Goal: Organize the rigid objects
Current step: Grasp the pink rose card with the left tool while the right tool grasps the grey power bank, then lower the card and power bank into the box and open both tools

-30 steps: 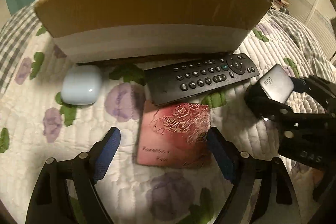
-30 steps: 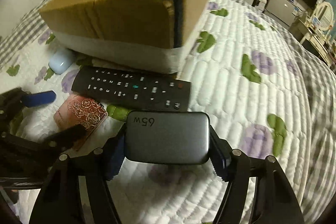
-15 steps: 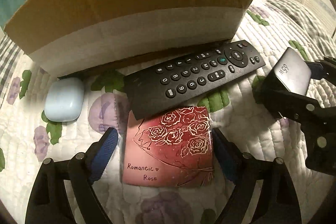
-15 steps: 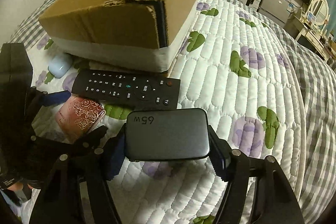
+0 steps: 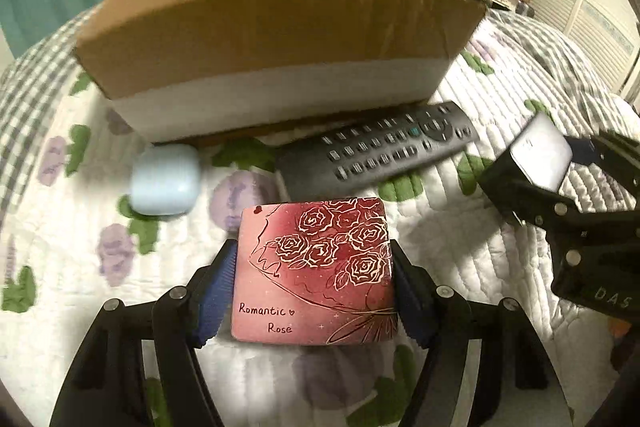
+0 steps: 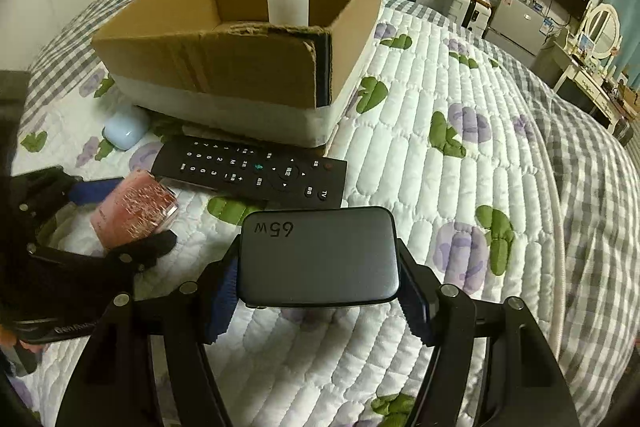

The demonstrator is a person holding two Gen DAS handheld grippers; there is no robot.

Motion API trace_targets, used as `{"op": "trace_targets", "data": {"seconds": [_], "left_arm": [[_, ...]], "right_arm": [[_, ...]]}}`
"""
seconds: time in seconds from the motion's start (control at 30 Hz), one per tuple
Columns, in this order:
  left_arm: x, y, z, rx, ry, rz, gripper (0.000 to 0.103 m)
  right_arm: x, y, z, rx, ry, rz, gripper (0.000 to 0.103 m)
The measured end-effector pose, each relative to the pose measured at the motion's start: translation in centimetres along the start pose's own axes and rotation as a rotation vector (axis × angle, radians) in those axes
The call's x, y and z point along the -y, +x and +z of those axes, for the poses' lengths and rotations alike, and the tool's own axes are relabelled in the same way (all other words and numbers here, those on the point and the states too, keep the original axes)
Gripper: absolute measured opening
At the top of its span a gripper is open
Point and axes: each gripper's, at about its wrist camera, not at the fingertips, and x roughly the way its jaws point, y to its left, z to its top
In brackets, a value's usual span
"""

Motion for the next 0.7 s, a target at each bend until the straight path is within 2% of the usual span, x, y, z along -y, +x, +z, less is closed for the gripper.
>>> {"op": "trace_targets", "data": {"seconds": [0.17,0.4,0.53,0.7], "left_arm": [[-0.8,-2.9,0.3,0.042,-0.01,0.011,0.071],[-0.9,-6.5,2.2,0.118,-0.017,0.007,0.071],[-1.6,-9.2,4.5,0.162,-0.049,-0.016,0.071],[-3.5,-12.6,7.7,0.239,-0.059,0.002,0.071]], "right_arm": [[-0.3,-0.9,0.2,0.0,0.005,-0.036,0.067],[0.1,-4.0,1.3,0.057,0.048,-0.027,0.067],[-0.1,-6.8,2.8,0.102,0.04,-0.035,0.067],[-0.7,-10.4,6.0,0.177,0.019,-0.043,0.067]]}}
